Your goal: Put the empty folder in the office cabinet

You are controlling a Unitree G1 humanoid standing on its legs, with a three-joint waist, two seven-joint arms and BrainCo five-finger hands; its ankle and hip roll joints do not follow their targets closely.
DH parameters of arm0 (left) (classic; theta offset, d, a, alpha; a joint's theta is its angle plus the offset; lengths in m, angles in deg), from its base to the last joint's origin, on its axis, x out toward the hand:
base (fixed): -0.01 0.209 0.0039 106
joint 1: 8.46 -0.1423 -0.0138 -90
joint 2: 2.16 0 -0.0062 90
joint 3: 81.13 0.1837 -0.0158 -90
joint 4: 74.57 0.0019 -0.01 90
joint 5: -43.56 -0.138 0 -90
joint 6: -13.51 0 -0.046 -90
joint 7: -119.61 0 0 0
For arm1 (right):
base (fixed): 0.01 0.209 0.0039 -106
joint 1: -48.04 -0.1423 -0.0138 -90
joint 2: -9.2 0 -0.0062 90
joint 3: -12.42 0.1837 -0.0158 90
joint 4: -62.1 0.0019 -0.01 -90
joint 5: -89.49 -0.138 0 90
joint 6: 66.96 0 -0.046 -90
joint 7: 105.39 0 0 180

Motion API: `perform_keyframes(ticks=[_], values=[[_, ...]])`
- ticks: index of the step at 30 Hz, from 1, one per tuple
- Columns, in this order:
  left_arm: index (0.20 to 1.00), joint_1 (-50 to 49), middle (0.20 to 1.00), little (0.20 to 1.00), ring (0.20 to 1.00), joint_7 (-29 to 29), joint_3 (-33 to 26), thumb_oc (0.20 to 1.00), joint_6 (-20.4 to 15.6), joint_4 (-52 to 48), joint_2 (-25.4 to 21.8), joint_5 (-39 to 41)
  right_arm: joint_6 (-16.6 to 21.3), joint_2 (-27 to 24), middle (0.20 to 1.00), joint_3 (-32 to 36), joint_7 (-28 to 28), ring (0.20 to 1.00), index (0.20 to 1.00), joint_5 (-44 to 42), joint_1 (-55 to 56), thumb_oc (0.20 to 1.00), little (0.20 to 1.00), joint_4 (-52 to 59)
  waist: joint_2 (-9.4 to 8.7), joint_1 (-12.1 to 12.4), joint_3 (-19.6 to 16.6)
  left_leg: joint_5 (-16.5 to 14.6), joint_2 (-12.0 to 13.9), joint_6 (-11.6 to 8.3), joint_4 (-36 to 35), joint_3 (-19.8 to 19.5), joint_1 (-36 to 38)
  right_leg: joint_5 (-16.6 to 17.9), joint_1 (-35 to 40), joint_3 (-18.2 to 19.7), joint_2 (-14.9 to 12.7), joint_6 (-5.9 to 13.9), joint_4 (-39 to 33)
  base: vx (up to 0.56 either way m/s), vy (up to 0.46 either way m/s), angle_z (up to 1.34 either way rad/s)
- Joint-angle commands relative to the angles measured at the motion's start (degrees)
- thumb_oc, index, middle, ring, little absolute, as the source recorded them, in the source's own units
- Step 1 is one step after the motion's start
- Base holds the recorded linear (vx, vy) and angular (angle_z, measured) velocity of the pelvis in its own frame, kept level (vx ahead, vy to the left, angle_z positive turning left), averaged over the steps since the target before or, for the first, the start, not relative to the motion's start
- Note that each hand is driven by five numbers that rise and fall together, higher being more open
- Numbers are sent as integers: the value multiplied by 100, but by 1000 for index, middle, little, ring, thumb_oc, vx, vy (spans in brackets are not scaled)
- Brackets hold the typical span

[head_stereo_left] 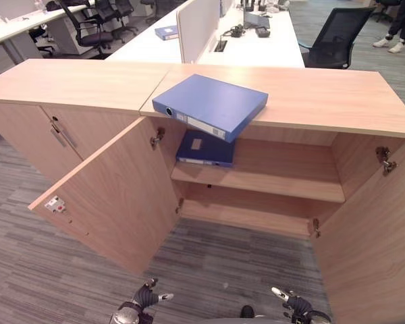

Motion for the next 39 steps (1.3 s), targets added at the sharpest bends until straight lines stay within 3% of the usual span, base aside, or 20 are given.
perform_keyframes(ticks=[1, 12, 16, 18, 19, 20, 22, 23, 26, 28, 34, 38, 39], values=[[1000, 176, 1000, 1000, 1000, 23, -151, 1000, -212, 69, -21, -105, 97, 16, 1000, -24, -28, 1000, 1000, 128, -64, 1000, 1000, -211, -138, -33, -128, 59, -104, -182, 15, 227, -133, -42, 228, 621, -542, 695, -145, 61, -142, -1], [1000, 191, 1000, 1000, 1000, 15, -96, 1000, -161, 26, 25, -110, 103, -126, 1000, -29, -80, 1000, 1000, 255, 19, 1000, 1000, -184, 11, -205, -63, 124, 150, -361, 82, 239, 3, -291, 298, 708, -389, 529, -31, 30, -108, -3], [1000, 323, 1000, 1000, 1000, 3, -21, 1000, -132, -98, 29, -38, 117, -179, 1000, -45, -90, 1000, 1000, 237, -27, 1000, 1000, -143, 14, -258, 154, 498, 328, -623, 1139, 208, -556, -458, 307, 700, -294, 343, 113, -55, -117, 6], [1000, 394, 1000, 1000, 1000, 7, 29, 1000, -111, -210, 32, 10, 123, -239, 1000, -89, -115, 1000, 1000, 196, -44, 1000, 1000, -25, -125, -268, 361, 908, 376, -776, 2240, 233, -1234, -523, 375, 657, -348, 216, 158, -79, -121, 38], [1000, 396, 1000, 1000, 1000, 7, 29, 1000, -112, -209, 32, 9, 122, -238, 1000, -89, -115, 1000, 1000, 195, -45, 1000, 1000, -25, -123, -274, 358, 900, 378, -777, 2261, 225, -1253, -523, 371, 651, -346, 215, 157, 118, -70, 24], [1000, 383, 1000, 1000, 1000, -16, 42, 1000, -97, -203, 77, 7, 99, -301, 1000, -137, -101, 1000, 1000, 295, -33, 1000, 1000, -72, -136, -234, 352, 894, 596, -706, 1927, 515, -1485, -587, 537, 638, -390, 259, 43, 138, 6, -6], [1000, 362, 1000, 1000, 1000, -28, 60, 1000, -97, -178, 90, -8, 84, -309, 1000, -130, -101, 1000, 1000, 308, -25, 1000, 1000, -99, -152, -197, 335, 789, 585, -654, 1670, 588, -1496, -605, 599, 660, -418, 301, -22, 195, 34, -8], [1000, 338, 1000, 1000, 1000, -28, 80, 1000, -97, -170, 102, -14, 80, -330, 1000, -111, -91, 1000, 1000, 296, -28, 1000, 1000, -109, -146, -141, 312, 789, 515, -618, 1398, 550, -1616, -626, 662, 664, -418, 337, -106, 253, 74, 4], [1000, 344, 1000, 1000, 1000, 12, 83, 1000, -78, -91, 131, 12, 89, -352, 1000, -97, -63, 1000, 1000, 215, -61, 1000, 1000, -123, -40, 57, 323, 1178, 338, -614, 425, 191, -1985, -731, 880, 838, -302, 379, -289, 267, 90, 29], [1000, 420, 1000, 1000, 1000, 99, -38, 1000, -79, 153, 141, 140, 86, -319, 1000, -171, -44, 1000, 1000, 239, -144, 1000, 1000, -151, -88, 218, 359, 1295, 237, -713, 111, -60, -2486, -935, 1069, 1105, -288, 408, -307, 318, 96, -41], [1000, 268, 1000, 1000, 1000, 95, -315, 1000, -76, 531, 62, 145, 72, -146, 1000, -262, -75, 1000, 1000, 456, -50, 1000, 1000, -207, -220, 358, 56, 1510, 298, -628, 67, 100, -2313, -1136, 1354, 1383, -394, 529, -307, 302, 175, -58], [1000, 307, 1000, 1000, 1000, 92, -368, 1000, -61, 491, -90, 102, 50, -10, 1000, -255, -70, 1000, 1000, 435, -90, 1000, 1000, -250, -473, 411, -99, 1294, 100, -351, 79, 279, -2128, -1085, 1077, 1510, -613, 729, 307, 250, 214, -24], [1000, 362, 1000, 1000, 1000, 90, -366, 1000, -61, 445, -160, 84, 58, 50, 1000, -277, -74, 1000, 1000, 379, -179, 1000, 1000, -215, -530, 406, -85, 1149, 16, -207, 51, 391, -1963, -844, 786, 1542, -619, 841, 839, 148, 168, -36]])
